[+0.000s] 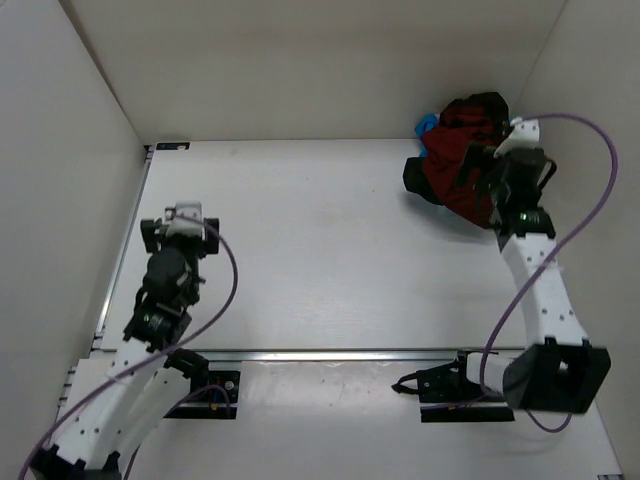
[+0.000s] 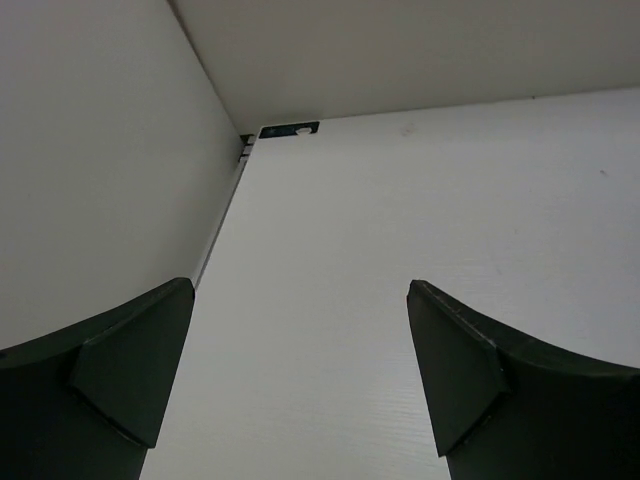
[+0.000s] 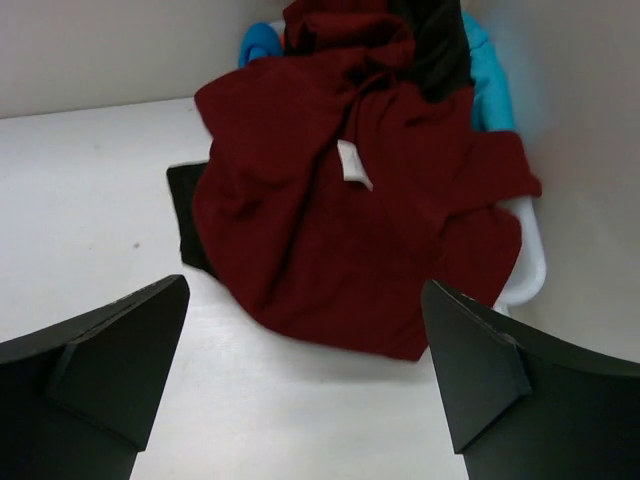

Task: Fold and stack the t-shirts
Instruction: Grab crumpled tshirt from bin with the right arm

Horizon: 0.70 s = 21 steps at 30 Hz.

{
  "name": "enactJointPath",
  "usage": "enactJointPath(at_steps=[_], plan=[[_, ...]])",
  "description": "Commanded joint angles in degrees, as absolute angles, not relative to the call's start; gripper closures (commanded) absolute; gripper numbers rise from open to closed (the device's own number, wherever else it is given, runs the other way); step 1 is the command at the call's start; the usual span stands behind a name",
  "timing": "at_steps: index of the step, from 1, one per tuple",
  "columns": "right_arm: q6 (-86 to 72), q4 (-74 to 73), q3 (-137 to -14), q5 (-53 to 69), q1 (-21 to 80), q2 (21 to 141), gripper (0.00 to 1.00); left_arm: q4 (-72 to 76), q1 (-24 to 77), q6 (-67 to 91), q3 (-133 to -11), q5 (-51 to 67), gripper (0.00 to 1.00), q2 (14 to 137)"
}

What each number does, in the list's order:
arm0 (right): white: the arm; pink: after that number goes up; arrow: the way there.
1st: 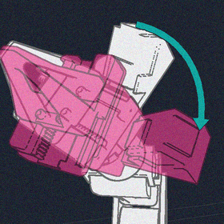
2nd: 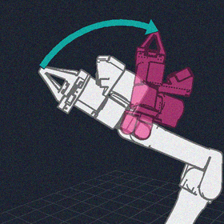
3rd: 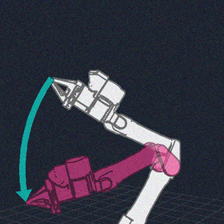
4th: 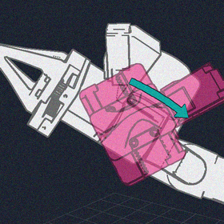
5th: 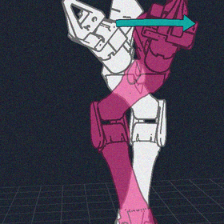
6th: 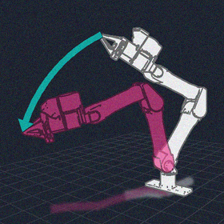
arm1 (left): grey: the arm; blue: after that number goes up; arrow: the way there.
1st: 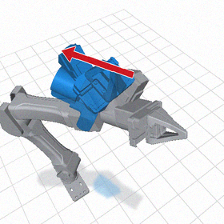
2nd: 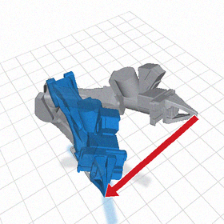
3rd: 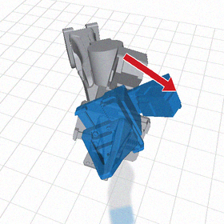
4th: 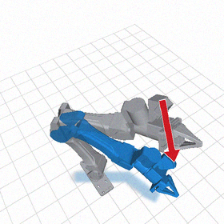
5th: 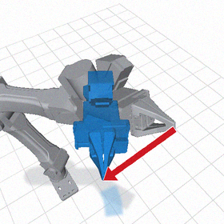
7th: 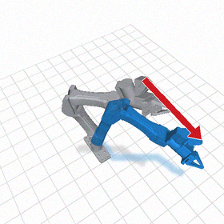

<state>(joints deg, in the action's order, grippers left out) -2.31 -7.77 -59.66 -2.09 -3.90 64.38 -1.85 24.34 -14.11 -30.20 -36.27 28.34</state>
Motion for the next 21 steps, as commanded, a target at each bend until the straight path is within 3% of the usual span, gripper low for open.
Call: enactJointPath(at_steps=[1, 6, 10, 11, 16, 21], plan=[[1.6, -20.4, -74.4, -5.0, -2.0, 74.0, 0.01, -18.2, 21.1, -14.5, -40.2, -26.0, 0.01, 41.2], [17.2, -14.6, -79.1, -30.6, 10.4, 82.7, 0.01, -37.5, 14.3, -11.7, -63.0, -10.8, 0.16, 69.7], [4.3, -18.1, -85.0, -5.4, 2.0, 87.8, 0.01, -46.9, 18.0, -9.1, -78.0, -2.5, 0.16, 86.1], [1.5, -18.9, -87.9, -1.8, 0.1, 90.9, 0.07, -47.8, 18.7, -8.2, -80.2, 0.0, 0.15, 89.0], [-2.4, -23.9, -103.3, -8.6, -2.5, 105.1, 0.19, -47.5, 19.8, -8.2, -84.7, 4.6, 0.09, 96.4], [-2.7, -24.4, -104.0, -10.5, -1.3, 109.9, 0.13, -41.8, 15.1, -10.2, -79.0, 2.5, 0.06, 97.5]])
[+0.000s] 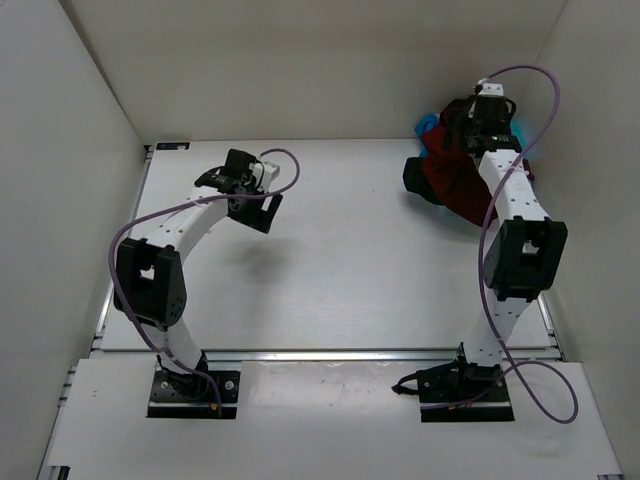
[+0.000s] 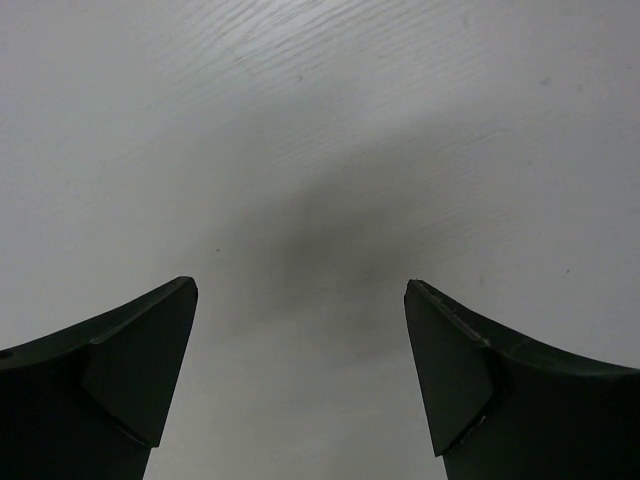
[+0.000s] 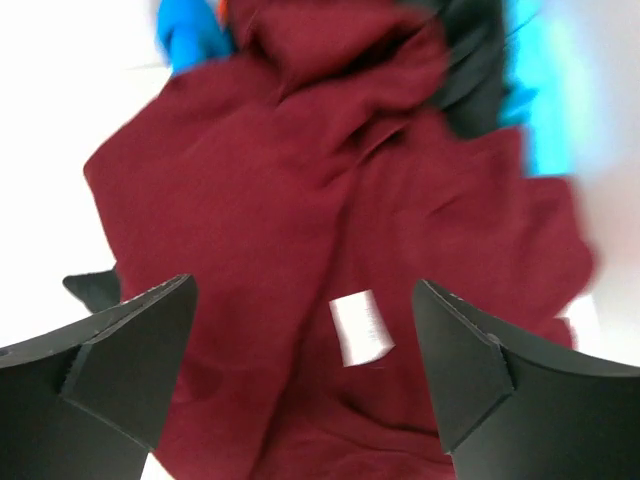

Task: Fold and stack the t-shirts
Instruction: Grab crumpled tshirt from bin with the right arm

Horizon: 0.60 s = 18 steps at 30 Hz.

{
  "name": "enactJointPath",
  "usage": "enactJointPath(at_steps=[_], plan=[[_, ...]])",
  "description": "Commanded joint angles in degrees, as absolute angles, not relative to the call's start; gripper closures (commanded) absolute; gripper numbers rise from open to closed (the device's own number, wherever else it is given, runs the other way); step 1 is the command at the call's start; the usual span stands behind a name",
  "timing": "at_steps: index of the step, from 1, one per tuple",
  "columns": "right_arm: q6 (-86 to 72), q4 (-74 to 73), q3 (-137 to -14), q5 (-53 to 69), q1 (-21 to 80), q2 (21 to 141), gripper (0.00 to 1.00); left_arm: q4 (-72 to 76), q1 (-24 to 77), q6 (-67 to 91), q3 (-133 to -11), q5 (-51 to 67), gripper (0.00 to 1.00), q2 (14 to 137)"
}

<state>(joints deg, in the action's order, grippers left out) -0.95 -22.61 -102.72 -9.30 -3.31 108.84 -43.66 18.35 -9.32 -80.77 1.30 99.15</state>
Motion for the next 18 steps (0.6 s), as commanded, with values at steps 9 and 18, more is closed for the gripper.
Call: enactJointPath(at_steps=[9, 18], plan=[[-5.8, -25.3, -105.4, -12.3, -0.4, 116.0, 0.23, -43.2, 11.6, -12.4, -68.6, 4.0, 0.01, 92.8], [-7.0, -24.3, -108.8, -9.0, -2.2, 113.0, 1.00, -46.4, 11.8, -11.2, -70.8, 3.3, 0.02, 90.4]])
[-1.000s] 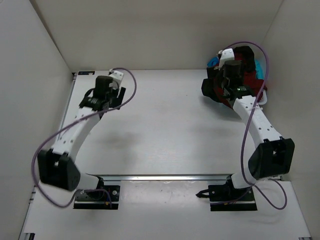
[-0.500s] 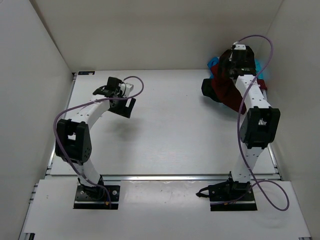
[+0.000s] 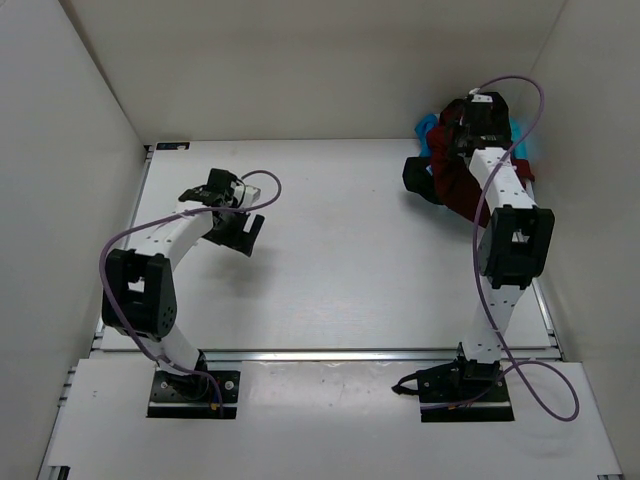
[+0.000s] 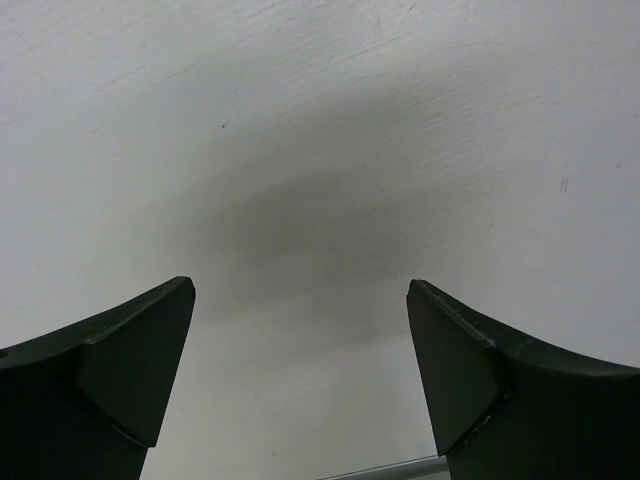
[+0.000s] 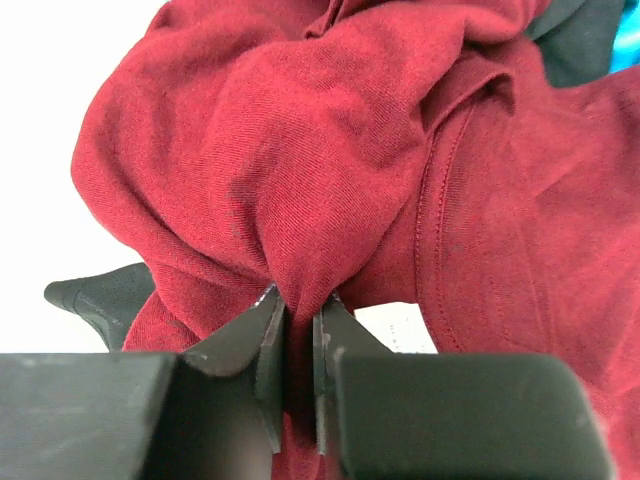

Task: Fold and stack the t-shirts
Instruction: Grab crumpled tshirt from bin with the right arm, then move the tshirt to the center of the board

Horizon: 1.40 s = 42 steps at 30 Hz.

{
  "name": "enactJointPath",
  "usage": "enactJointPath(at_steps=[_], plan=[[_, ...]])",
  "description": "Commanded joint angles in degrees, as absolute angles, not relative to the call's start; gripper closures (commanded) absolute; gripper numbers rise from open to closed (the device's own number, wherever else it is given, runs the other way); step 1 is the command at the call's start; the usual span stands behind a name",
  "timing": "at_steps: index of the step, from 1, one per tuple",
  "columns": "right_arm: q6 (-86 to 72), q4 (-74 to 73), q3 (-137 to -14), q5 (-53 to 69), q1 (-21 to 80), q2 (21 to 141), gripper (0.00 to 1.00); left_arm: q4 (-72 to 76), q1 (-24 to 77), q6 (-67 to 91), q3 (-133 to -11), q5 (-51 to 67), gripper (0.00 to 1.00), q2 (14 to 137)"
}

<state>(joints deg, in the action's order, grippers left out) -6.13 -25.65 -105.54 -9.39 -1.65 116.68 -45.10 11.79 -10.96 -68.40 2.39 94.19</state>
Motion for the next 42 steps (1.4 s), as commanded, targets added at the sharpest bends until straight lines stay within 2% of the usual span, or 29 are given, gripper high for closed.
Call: enactJointPath(at_steps=[1, 8, 15, 18, 21, 23, 25, 28, 31, 35, 40, 41, 42], plan=[[-6.9, -24.1, -109.4, -9.0, -2.3, 111.3, 1.00, -46.8, 11.7, -11.6, -71.4, 2.8, 0.02, 89.7], [-5.7, -24.3, -110.1, -8.5, -4.9, 100.3, 1.00, -45.3, 7.2, -13.8, -70.2, 0.1, 0.01, 87.3], [-1.9, -22.6, -111.1, -4.4, -1.2, 89.0, 1.00, -49.8, 9.7, -16.2, -64.0, 2.2, 0.02, 85.9], [3.4, -20.7, -110.6, -1.1, 6.0, 84.7, 1.00, -49.9, 11.3, -15.7, -62.9, 2.3, 0.02, 85.4], [13.7, -15.2, -106.9, -0.5, 23.6, 79.6, 1.00, -49.0, 11.4, -12.6, -64.8, 4.3, 0.01, 84.2], [22.6, -0.5, -96.7, -6.8, 34.5, 75.0, 1.00, -48.4, 11.8, -9.3, -66.9, 6.3, 0.01, 82.6], [19.6, 8.6, -92.7, -4.5, 38.6, 71.8, 1.00, -48.1, 11.4, -7.1, -69.4, 7.6, 0.01, 81.1], [8.1, 7.0, -95.5, 1.6, 33.7, 73.1, 1.00, -47.9, 9.7, -6.0, -71.6, 7.4, 0.01, 79.0], [6.6, 6.1, -90.9, 0.0, 33.1, 73.7, 1.00, -46.8, 7.3, -5.4, -72.9, 4.2, 0.01, 76.6], [-3.9, 6.0, -78.7, 3.9, 27.5, 73.0, 1.00, -45.5, 6.2, -6.9, -72.7, 0.1, 0.01, 73.9], [-6.3, 6.3, -64.4, 9.3, 25.5, 72.2, 1.00, -45.7, 6.1, -8.1, -70.2, -1.8, 0.01, 73.1], [-13.2, 6.6, -61.3, 12.4, 24.7, 72.4, 0.87, -45.8, 6.4, -8.5, -69.5, -2.0, 0.01, 73.2], [-14.1, 6.2, -58.7, 15.5, 24.4, 72.5, 0.54, -46.1, 7.2, -9.1, -69.3, -2.5, 0.01, 73.0]])
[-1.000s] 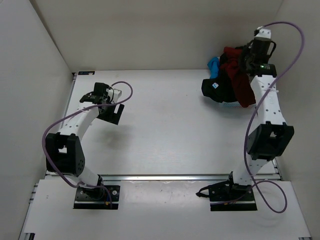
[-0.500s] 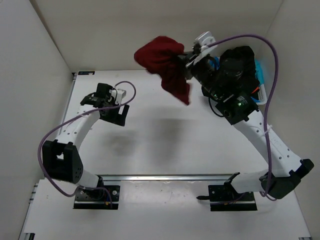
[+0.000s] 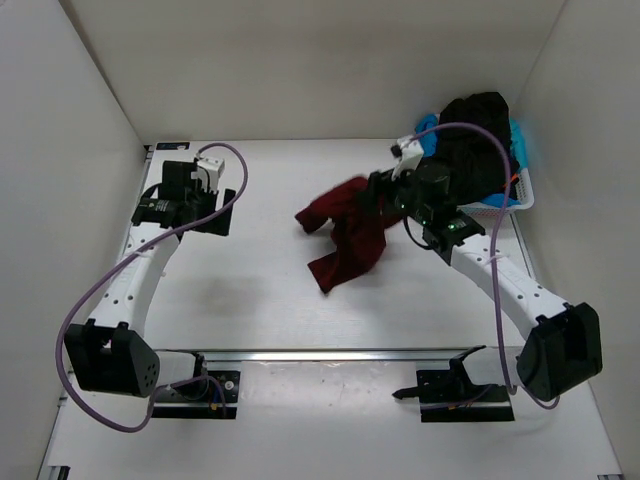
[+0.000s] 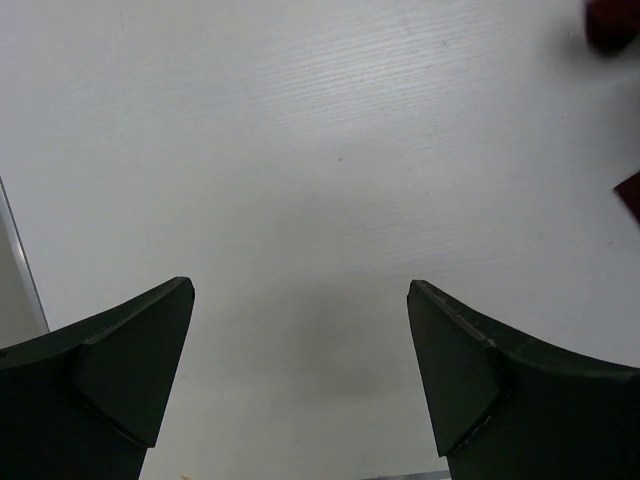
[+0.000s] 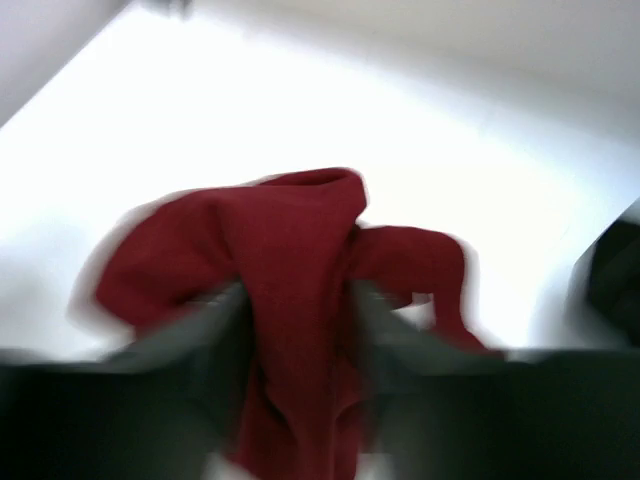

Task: Fold and stack the t-shirts
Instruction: Move the tshirt to the center of the board

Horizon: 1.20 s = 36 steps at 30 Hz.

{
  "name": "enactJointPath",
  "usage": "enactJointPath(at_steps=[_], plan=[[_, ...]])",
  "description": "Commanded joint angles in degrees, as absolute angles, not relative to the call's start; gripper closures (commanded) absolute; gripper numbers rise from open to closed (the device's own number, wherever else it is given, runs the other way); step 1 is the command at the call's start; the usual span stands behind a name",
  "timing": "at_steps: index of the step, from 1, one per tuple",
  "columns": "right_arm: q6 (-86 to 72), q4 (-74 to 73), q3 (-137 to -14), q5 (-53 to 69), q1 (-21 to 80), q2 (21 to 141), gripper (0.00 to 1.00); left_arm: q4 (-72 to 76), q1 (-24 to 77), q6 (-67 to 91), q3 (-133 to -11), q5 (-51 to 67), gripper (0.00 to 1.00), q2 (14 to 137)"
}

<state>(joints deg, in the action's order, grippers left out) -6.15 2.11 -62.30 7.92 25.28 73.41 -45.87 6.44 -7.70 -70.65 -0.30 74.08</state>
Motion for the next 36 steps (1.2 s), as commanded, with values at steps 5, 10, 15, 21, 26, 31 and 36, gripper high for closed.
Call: enactJointPath(at_steps=[5, 10, 15, 21, 26, 31, 36], plan=[[-10.7, -6.6, -58.3, 8.2, 26.5, 74.4, 0.01, -47.9, 14.6, -12.0, -68.3, -4.7, 0.02, 74.6], [-7.9, -16.3, -64.3, -2.6, 27.3, 77.0, 0.01, -48.9, 23.4, -12.7, -65.2, -0.1, 0.01, 76.0], [-11.2, -20.8, -62.5, -7.0, 25.2, 79.8, 0.08, -45.9, 35.8, -10.3, -67.5, 2.5, 0.02, 84.7], [-11.9, -21.0, -58.7, -6.3, 21.4, 79.8, 0.18, -41.8, 29.3, 2.8, -82.6, 9.1, 0.09, 103.1], [-13.3, -22.1, -56.2, -3.5, 17.6, 85.0, 0.22, -41.9, 26.5, 1.2, -90.3, 8.0, 0.10, 108.2], [-13.5, -17.9, -55.3, 3.3, 14.5, 88.4, 0.15, -42.4, 27.9, 1.1, -88.0, 12.5, 0.09, 108.6], [-12.2, -14.9, -57.4, 8.3, 16.2, 93.4, 0.62, -43.2, 28.0, 0.1, -84.6, 18.8, 0.09, 107.1]])
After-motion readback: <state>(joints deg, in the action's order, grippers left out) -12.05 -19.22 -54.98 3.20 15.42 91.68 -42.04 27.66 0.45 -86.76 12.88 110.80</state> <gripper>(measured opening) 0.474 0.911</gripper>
